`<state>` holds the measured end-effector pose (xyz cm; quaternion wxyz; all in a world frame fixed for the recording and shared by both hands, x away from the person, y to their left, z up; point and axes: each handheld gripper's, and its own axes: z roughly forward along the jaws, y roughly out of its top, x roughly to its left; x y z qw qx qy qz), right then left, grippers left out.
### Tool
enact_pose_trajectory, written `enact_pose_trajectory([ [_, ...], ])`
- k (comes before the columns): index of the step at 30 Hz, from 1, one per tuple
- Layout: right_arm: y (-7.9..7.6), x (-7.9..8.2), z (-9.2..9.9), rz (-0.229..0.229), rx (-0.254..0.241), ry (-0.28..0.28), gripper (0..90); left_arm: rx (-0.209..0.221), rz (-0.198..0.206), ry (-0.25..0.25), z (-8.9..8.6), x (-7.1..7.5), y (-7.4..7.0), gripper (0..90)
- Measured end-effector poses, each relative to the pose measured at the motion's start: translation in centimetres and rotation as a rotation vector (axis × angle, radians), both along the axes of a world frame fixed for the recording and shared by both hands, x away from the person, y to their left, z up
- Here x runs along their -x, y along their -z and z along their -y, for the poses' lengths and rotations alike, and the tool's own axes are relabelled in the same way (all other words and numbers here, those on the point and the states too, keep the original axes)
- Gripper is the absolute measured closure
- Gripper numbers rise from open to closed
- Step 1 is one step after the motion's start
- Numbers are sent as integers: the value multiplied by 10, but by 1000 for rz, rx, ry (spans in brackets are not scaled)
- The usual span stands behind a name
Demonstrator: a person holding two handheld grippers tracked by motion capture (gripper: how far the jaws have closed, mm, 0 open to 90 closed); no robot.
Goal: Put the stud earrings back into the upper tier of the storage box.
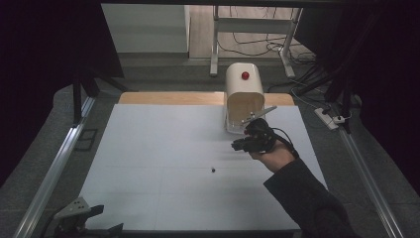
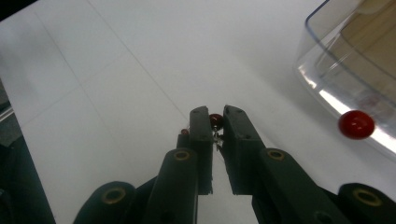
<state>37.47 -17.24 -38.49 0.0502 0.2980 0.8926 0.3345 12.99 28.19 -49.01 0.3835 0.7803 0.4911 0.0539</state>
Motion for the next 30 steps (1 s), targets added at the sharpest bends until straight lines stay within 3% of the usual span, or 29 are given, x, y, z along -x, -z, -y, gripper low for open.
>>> enact_pose_trajectory([
  [12,-23,-12,11,19,-22,40,819,3,0,0,0,0,0,21],
  [30,-38,-42,18,69,-19,130,819,7,0,1,-1,0,0,20],
])
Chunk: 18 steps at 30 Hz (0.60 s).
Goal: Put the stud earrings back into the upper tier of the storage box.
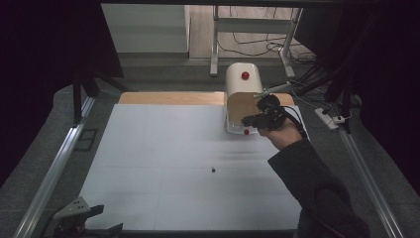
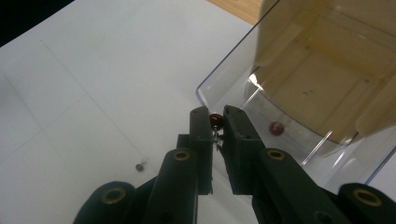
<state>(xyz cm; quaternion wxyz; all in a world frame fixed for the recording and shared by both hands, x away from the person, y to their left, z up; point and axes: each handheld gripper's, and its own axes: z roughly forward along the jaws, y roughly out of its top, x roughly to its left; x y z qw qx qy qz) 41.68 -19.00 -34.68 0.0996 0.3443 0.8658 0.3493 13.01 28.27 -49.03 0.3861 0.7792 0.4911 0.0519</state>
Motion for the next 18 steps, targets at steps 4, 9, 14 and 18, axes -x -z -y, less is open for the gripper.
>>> enact_pose_trajectory([
  [4,2,-7,-2,9,8,17,819,1,0,0,0,0,0,20],
  [9,6,-16,-6,21,22,43,818,-1,-1,0,0,0,0,20],
  [14,12,-24,-9,32,30,71,816,-1,-1,0,0,0,0,20],
  [18,19,-31,-10,37,45,91,815,0,-3,0,0,0,0,21],
])
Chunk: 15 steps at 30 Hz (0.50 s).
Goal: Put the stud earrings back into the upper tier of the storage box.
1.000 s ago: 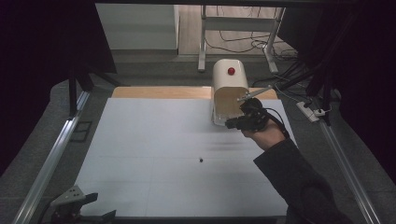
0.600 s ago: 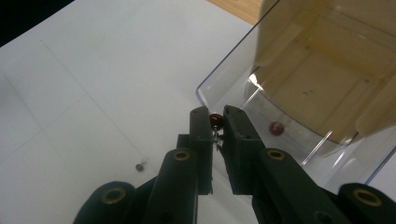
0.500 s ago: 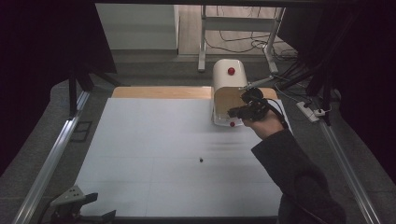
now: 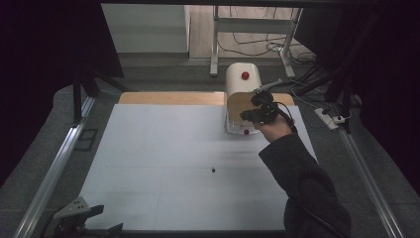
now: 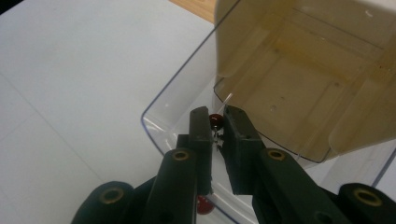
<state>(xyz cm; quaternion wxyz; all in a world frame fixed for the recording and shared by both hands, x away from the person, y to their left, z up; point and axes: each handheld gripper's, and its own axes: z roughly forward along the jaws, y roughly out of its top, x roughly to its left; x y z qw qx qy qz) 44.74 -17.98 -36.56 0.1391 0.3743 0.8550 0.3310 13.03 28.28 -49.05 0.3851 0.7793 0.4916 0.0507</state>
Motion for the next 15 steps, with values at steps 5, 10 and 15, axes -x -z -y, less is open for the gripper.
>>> enact_pose_trajectory([
  [5,11,-7,0,-3,22,21,814,4,0,1,0,0,0,20],
  [10,18,-11,0,-15,38,40,812,6,-2,2,-1,0,0,20],
  [15,22,-12,0,-21,45,48,792,6,-2,2,-1,0,0,20],
])
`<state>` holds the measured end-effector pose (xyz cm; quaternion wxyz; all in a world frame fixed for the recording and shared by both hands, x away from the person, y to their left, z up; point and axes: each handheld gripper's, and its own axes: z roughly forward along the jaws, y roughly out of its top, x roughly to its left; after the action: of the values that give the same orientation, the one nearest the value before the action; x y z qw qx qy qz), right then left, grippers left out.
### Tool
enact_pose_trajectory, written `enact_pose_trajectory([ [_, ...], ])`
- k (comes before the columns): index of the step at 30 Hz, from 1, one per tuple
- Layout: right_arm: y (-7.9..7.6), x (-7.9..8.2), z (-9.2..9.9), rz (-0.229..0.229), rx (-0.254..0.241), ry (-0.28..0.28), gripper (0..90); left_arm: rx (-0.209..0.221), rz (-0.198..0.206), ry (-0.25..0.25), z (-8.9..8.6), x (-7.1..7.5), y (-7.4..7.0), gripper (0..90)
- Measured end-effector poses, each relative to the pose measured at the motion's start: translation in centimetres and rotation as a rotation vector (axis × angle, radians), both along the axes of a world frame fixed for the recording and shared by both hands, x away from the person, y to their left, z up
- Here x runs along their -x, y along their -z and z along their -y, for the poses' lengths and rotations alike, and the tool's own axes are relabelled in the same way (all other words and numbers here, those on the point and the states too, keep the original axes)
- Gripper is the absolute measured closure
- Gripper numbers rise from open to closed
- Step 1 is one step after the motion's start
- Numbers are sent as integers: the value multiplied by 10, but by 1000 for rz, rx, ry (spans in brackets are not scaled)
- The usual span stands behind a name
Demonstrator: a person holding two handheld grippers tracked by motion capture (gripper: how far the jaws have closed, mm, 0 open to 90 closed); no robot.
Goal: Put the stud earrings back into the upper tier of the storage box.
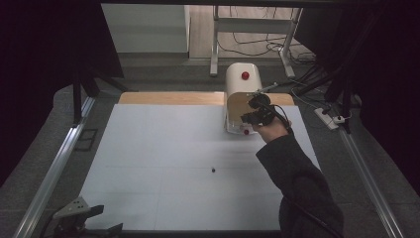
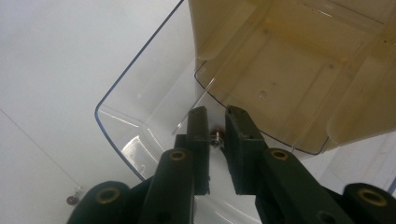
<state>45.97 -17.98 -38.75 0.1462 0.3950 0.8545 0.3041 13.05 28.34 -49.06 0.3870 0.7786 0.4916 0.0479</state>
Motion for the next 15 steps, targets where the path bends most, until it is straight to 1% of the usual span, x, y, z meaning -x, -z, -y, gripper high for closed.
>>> enact_pose_trajectory([
  [4,-1,0,0,-2,-2,2,771,0,0,0,0,0,0,21],
  [8,-4,2,0,4,-10,-3,753,-2,1,0,0,0,0,21],
  [15,-13,8,2,5,-29,-20,675,-5,0,0,0,0,0,21],
])
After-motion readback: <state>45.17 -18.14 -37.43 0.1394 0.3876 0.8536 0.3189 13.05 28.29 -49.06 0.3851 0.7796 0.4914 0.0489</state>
